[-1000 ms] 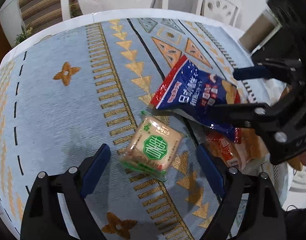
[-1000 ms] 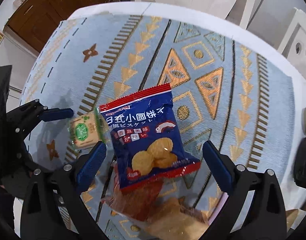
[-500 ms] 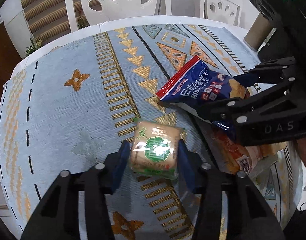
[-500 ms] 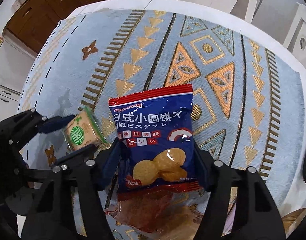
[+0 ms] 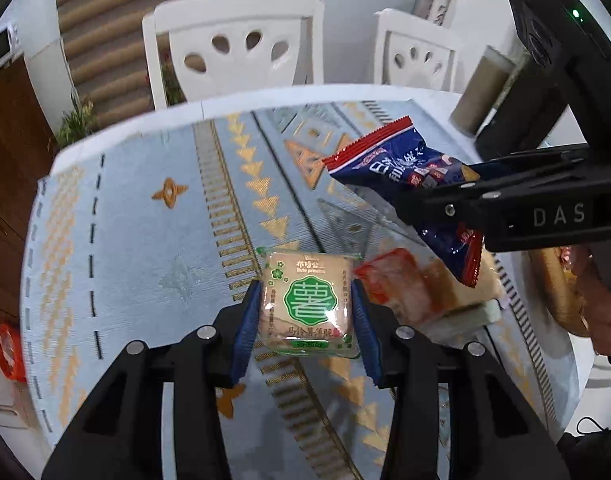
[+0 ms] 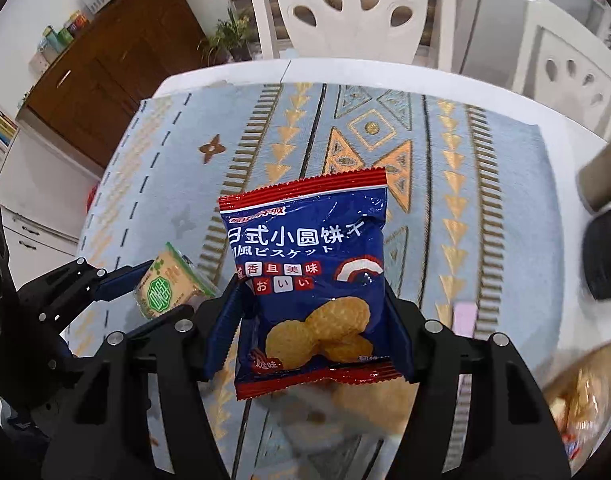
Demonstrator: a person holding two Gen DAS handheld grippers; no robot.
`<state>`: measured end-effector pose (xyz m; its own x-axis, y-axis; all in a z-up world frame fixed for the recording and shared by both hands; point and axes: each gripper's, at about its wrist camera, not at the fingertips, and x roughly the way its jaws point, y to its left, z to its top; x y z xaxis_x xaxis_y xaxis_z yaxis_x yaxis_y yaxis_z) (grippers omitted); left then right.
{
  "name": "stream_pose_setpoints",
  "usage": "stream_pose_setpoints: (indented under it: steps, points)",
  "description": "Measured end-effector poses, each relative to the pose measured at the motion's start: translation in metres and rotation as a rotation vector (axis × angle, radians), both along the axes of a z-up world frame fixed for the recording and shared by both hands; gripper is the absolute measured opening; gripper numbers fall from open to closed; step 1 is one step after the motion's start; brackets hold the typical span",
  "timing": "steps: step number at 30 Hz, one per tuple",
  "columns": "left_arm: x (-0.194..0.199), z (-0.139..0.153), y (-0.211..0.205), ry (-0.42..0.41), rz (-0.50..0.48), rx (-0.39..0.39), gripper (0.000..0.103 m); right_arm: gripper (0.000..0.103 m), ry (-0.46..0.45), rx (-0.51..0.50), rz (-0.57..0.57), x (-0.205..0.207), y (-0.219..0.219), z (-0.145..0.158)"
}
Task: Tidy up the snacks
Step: 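Carry both items onto the brown glass plate and open both grippers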
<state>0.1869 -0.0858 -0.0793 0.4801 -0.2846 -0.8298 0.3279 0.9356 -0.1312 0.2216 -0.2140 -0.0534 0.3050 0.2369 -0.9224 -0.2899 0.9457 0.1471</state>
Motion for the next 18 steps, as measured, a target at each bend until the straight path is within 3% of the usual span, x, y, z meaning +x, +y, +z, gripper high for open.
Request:
stream_pose_setpoints:
  steps: [7, 10, 18]
  points:
    - [-0.042, 0.044, -0.011, -0.082, -0.008, -0.031, 0.042, 0.065, -0.068, 0.018, -0.082, -0.057, -0.019, 0.045]
    - [-0.059, 0.066, -0.030, -0.140, 0.001, 0.016, 0.042, 0.065, -0.098, 0.039, -0.148, -0.082, -0.041, 0.065]
    - [-0.088, 0.117, -0.105, -0.201, -0.051, -0.083, 0.042, 0.065, -0.219, 0.027, -0.387, -0.152, -0.171, 0.133]
